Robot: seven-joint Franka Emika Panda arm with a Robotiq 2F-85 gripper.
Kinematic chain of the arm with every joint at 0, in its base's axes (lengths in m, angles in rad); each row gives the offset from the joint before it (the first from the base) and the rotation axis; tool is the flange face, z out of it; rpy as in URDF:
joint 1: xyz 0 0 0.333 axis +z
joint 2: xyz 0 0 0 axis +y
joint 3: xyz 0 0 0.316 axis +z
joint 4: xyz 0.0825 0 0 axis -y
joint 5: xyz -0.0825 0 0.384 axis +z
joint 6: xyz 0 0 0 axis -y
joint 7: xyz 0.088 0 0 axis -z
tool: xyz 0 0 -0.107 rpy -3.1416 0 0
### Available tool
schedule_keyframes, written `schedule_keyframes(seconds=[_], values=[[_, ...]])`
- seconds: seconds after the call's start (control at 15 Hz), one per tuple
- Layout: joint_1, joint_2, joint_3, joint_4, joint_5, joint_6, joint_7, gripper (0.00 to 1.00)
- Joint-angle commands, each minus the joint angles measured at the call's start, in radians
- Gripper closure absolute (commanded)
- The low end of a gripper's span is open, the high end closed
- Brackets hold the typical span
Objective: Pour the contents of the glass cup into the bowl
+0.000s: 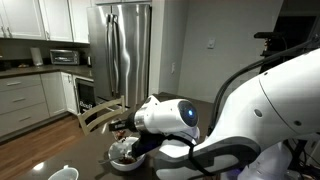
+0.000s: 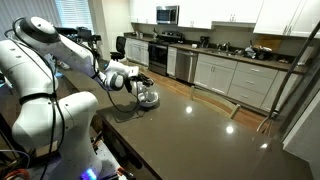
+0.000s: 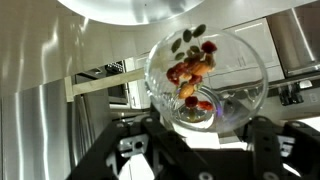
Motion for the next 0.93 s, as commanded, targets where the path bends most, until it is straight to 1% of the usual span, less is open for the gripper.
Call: schedule_keyframes(seconds=[0.0, 0.4, 0.47, 0.53, 0.6, 0.67, 0.87], values=[[0.000, 0.000, 0.000, 0.000, 0.000, 0.000, 0.000, 0.33], [0.000, 0.000, 0.000, 0.000, 0.000, 0.000, 0.000, 0.33], [-0.005, 0.002, 0.004, 0.000, -0.002, -0.002, -0.001, 0.58], [-0.019, -0.014, 0.029, 0.010, 0.060, 0.007, -0.065, 0.58], [-0.023, -0.011, 0.034, 0.010, 0.069, 0.012, -0.070, 0.58], [-0.014, 0.010, 0.018, 0.001, 0.020, 0.005, -0.015, 0.58], [-0.019, 0.011, 0.015, 0.001, 0.016, 0.003, -0.027, 0.58]])
